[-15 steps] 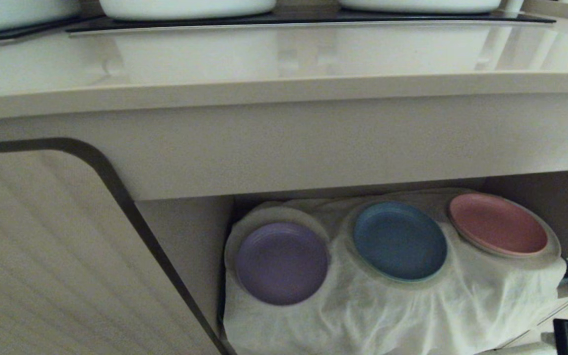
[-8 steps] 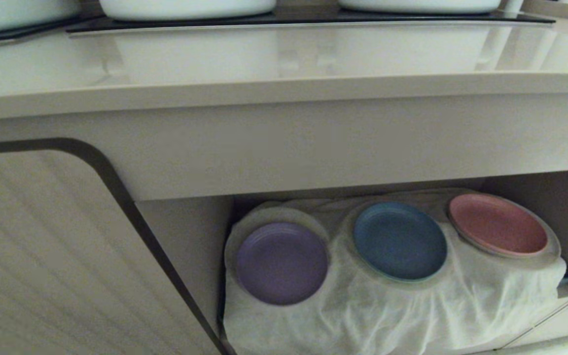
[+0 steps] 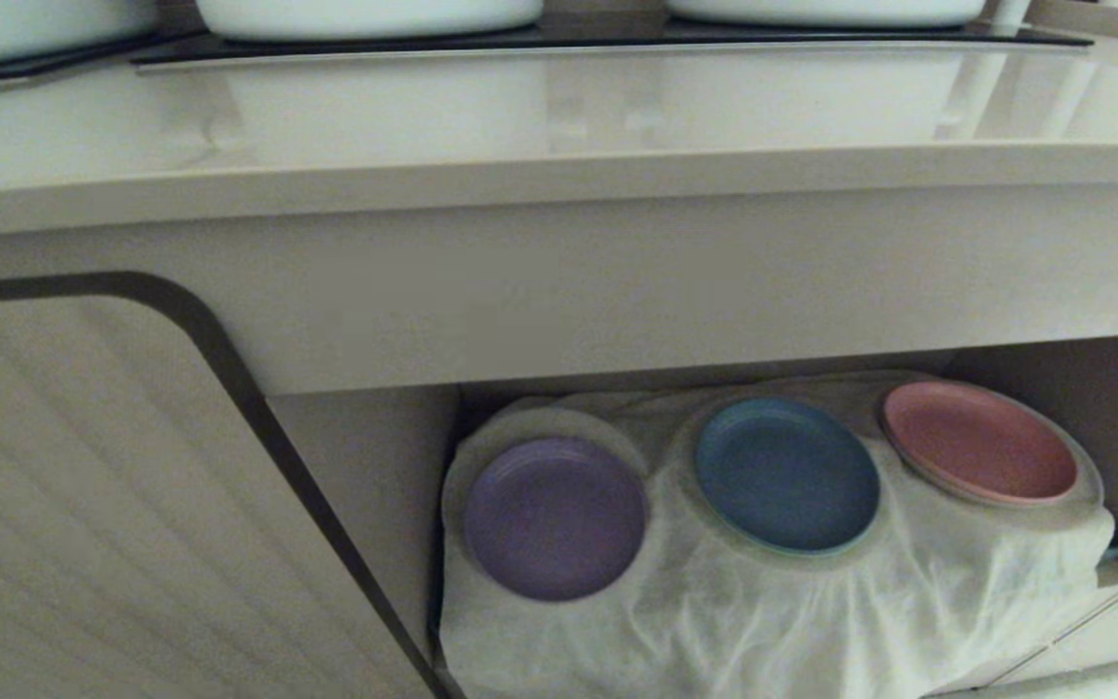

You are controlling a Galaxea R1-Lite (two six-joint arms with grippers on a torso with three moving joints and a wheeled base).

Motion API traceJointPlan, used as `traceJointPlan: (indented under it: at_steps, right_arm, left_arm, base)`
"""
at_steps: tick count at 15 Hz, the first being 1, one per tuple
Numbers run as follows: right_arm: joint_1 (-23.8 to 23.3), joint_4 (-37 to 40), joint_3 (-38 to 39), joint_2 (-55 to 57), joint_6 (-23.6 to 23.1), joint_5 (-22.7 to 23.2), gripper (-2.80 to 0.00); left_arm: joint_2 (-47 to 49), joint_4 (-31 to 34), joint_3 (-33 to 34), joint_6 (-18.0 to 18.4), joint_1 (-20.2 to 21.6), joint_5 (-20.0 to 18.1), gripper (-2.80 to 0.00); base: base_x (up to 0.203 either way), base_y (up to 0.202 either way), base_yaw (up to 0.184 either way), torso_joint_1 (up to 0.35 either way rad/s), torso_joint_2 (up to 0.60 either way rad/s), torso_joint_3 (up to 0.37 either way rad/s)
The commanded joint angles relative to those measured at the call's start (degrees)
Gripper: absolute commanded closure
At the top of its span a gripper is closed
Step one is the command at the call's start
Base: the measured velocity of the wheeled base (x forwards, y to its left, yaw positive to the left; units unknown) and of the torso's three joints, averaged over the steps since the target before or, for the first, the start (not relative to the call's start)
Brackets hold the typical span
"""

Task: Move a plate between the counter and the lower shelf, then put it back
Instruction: Pick up the plate in the cupboard

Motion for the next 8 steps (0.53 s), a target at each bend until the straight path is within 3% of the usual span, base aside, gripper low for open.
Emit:
traceJointPlan:
  at_steps: [1, 8]
  right_arm:
    - [0.1, -1.9, 2.7, -2.5, 0.0, 0.1, 0.00]
    - [2.3, -3.0, 5.1, -13.5, 1.0, 1.8, 0.00]
  left_arm:
    - [0.0, 0.0, 0.0, 0.0, 0.0, 0.0, 0.00]
    - [0.0, 0.0, 0.0, 0.0, 0.0, 0.0, 0.00]
  base:
    - [0.000, 0.000, 0.000, 0.000, 0.00, 0.000]
    - [0.000, 0.000, 0.000, 0.000, 0.00, 0.000]
